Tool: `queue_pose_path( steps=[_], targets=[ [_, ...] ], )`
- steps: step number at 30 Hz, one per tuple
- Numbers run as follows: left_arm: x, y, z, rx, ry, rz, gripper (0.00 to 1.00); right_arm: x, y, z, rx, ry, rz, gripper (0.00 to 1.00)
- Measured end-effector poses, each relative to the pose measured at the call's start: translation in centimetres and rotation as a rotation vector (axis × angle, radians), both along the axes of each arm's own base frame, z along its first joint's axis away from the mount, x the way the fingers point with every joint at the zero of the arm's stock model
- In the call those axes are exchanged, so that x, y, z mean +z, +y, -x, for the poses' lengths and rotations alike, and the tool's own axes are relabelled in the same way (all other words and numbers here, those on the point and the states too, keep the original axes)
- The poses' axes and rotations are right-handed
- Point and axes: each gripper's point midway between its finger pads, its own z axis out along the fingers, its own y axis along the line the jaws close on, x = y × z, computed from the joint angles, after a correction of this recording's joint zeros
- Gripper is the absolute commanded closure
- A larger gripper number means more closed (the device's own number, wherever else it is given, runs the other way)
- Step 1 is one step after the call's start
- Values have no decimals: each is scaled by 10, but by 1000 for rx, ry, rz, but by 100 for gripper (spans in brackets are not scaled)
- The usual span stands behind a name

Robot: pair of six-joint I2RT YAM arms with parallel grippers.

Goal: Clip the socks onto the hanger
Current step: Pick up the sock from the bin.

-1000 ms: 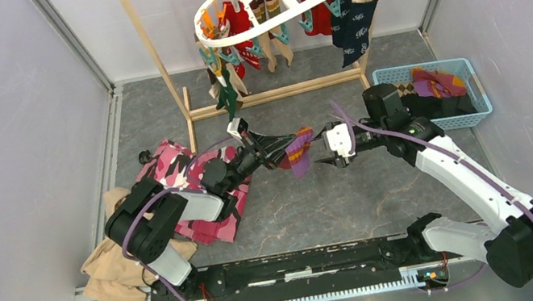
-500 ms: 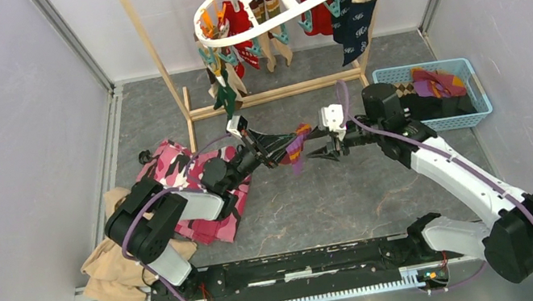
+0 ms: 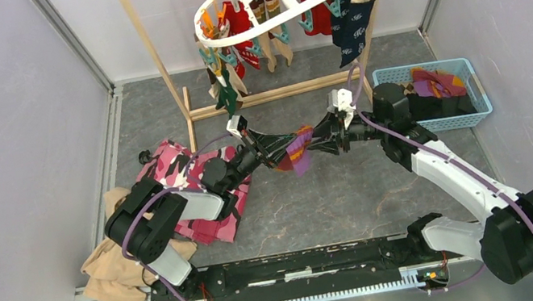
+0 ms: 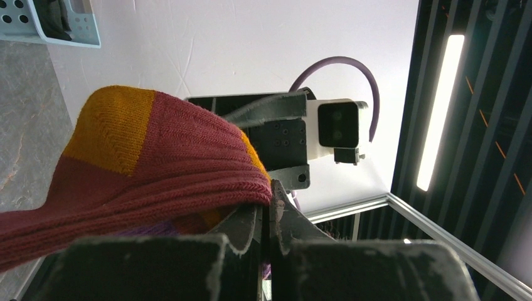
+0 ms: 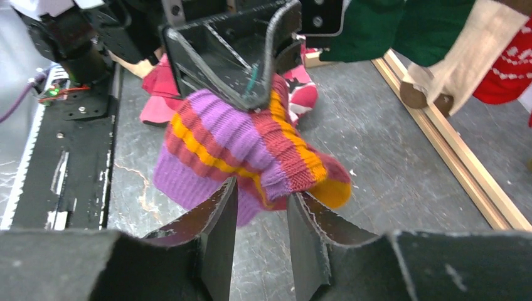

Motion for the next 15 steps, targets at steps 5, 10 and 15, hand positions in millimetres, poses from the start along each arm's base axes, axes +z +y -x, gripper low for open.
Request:
queue_pose_path(
  steps=[5, 10, 15],
  targets=[
    [0, 0, 0, 5, -16, -6, 98, 8, 4, 10, 61, 8, -35, 74],
    [2, -2, 0, 2, -32, -9, 96, 10, 6, 13, 75, 20, -46, 100],
    [1, -3, 1, 9, -85, -33, 73, 11, 5, 13, 69, 34, -50, 100]
  ],
)
